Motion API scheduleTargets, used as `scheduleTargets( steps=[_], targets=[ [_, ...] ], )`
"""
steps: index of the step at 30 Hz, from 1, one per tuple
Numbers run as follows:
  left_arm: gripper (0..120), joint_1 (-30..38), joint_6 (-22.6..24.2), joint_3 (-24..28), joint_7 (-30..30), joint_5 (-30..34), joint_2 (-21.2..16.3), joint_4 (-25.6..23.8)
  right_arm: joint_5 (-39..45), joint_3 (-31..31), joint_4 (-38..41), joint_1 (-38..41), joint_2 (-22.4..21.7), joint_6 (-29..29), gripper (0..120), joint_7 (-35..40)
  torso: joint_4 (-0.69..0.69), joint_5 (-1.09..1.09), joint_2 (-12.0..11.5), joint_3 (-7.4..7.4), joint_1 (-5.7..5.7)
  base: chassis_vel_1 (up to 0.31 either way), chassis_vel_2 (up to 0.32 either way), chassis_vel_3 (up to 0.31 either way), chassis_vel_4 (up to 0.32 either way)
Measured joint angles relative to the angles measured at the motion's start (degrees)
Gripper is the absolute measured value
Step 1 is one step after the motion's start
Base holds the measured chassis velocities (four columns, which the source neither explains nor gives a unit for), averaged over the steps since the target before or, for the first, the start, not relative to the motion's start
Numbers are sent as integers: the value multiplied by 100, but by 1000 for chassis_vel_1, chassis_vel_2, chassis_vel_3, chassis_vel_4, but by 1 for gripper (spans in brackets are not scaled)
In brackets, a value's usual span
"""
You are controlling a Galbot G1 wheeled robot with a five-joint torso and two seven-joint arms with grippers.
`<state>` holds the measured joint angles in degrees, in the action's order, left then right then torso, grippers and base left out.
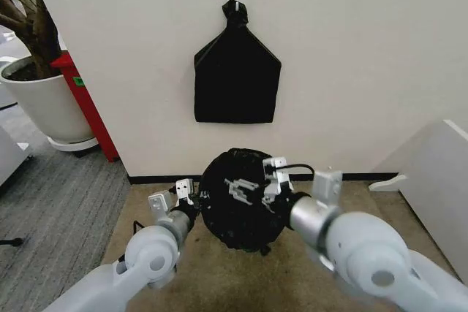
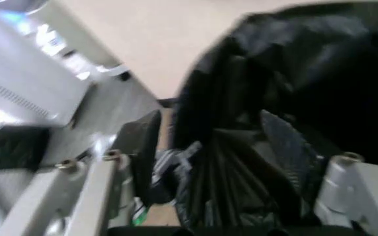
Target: Place the garbage bag over the trash bin.
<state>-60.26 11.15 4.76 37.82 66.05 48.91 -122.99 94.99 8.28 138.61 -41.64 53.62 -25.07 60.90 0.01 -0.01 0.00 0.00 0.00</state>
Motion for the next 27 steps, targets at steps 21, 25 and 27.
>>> scheduleTargets(
  steps=[21, 25, 27],
  targets=[
    [0, -1, -176, 44, -357, -839, 376, 71, -732, 1282, -2025, 300, 1397, 862, 0, 1676, -2, 0, 0, 0, 0, 0, 0, 0, 0],
    [0, 37, -178, 17, -369, -822, 401, 95, -613, 1273, -2015, 282, 1450, 895, 0, 1614, -1, 0, 0, 0, 0, 0, 0, 0, 0],
    [0, 69, -178, -20, -380, -811, 409, 156, -387, 1161, -1775, 338, 1341, 917, 0, 1422, -2, 1, 0, 0, 0, 0, 0, 0, 0]
  ],
)
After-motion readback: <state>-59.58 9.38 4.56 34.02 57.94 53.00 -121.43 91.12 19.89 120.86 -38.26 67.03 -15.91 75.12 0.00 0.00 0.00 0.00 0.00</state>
